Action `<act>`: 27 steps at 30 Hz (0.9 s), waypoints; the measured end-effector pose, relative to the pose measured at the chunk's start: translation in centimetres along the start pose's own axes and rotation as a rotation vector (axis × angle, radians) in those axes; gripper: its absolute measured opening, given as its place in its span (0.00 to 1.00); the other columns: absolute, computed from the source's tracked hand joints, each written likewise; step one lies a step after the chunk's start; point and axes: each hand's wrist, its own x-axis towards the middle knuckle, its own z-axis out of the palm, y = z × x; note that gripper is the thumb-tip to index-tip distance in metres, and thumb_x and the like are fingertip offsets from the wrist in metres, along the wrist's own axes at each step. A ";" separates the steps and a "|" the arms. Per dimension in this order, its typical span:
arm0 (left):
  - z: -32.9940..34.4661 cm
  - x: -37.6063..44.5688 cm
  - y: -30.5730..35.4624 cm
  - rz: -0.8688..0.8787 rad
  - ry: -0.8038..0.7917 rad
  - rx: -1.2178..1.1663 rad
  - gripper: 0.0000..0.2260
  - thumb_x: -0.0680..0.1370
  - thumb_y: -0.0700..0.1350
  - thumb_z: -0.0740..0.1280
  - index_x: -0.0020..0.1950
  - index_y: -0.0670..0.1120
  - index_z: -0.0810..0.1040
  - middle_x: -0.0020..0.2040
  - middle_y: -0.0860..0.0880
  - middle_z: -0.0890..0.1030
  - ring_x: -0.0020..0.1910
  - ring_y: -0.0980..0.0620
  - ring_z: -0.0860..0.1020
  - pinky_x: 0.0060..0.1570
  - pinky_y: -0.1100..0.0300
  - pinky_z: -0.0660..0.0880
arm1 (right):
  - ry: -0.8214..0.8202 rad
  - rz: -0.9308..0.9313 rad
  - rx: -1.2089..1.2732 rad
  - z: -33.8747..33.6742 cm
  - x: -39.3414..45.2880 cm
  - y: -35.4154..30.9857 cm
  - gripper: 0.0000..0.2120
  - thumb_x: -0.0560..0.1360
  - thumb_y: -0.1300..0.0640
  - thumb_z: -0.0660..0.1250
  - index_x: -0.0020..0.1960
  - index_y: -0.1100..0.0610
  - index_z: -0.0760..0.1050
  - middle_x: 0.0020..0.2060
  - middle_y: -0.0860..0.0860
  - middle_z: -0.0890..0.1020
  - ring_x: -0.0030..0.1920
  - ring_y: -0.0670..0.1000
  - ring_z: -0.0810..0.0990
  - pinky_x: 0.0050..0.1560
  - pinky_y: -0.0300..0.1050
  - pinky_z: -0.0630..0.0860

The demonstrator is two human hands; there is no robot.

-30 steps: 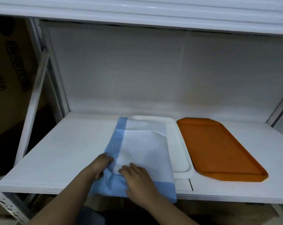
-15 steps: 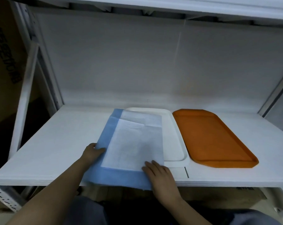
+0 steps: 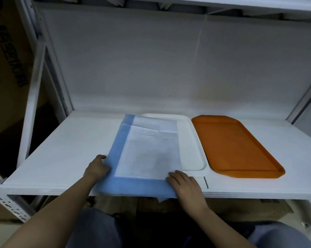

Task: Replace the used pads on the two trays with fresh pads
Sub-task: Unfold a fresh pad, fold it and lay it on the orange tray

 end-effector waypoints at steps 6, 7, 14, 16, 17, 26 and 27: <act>0.3 0.5 -0.5 0.007 0.034 0.117 0.25 0.76 0.42 0.63 0.73 0.48 0.62 0.64 0.42 0.74 0.61 0.41 0.74 0.56 0.53 0.70 | -0.043 -0.062 0.075 -1.0 0.1 0.9 0.21 0.59 0.53 0.72 0.53 0.49 0.79 0.53 0.46 0.81 0.52 0.47 0.81 0.44 0.39 0.77; 0.3 0.5 -0.5 0.006 0.030 0.153 0.25 0.76 0.43 0.62 0.73 0.48 0.61 0.65 0.42 0.74 0.61 0.41 0.74 0.56 0.53 0.71 | -0.057 -0.070 0.079 -1.2 -0.2 1.2 0.19 0.63 0.50 0.68 0.54 0.49 0.79 0.55 0.45 0.80 0.54 0.47 0.80 0.47 0.38 0.76; 2.0 -1.0 1.4 0.287 0.177 0.527 0.26 0.79 0.57 0.57 0.75 0.51 0.57 0.76 0.44 0.56 0.74 0.43 0.56 0.70 0.48 0.58 | 0.043 0.205 0.342 -1.2 1.8 1.6 0.26 0.76 0.43 0.48 0.58 0.52 0.79 0.61 0.47 0.78 0.62 0.48 0.74 0.60 0.40 0.67; 3.4 -1.3 3.2 0.442 0.096 0.559 0.27 0.80 0.60 0.51 0.78 0.53 0.51 0.79 0.49 0.47 0.77 0.46 0.47 0.74 0.48 0.49 | -0.035 0.289 0.300 -1.1 3.9 0.8 0.26 0.78 0.43 0.46 0.68 0.52 0.71 0.69 0.49 0.71 0.70 0.52 0.67 0.66 0.46 0.63; 4.2 -1.5 4.3 0.494 0.033 0.570 0.27 0.81 0.61 0.49 0.78 0.54 0.48 0.79 0.51 0.45 0.77 0.48 0.44 0.74 0.49 0.46 | -0.165 0.317 0.293 -1.0 4.8 0.4 0.28 0.78 0.38 0.46 0.73 0.51 0.63 0.73 0.48 0.63 0.74 0.51 0.59 0.71 0.48 0.57; 4.7 0.1 3.8 0.210 -0.049 0.521 0.29 0.79 0.65 0.45 0.78 0.55 0.48 0.79 0.50 0.46 0.77 0.46 0.46 0.73 0.45 0.45 | -0.490 0.433 0.219 -0.1 5.0 2.0 0.47 0.66 0.25 0.34 0.77 0.50 0.52 0.77 0.47 0.52 0.77 0.49 0.50 0.75 0.50 0.46; 4.1 0.5 3.1 0.152 -0.016 0.488 0.29 0.79 0.65 0.45 0.77 0.54 0.51 0.78 0.48 0.49 0.77 0.45 0.48 0.73 0.45 0.48 | -0.432 0.460 0.228 -0.4 5.3 2.2 0.40 0.73 0.28 0.41 0.76 0.52 0.56 0.76 0.49 0.57 0.75 0.50 0.55 0.74 0.49 0.51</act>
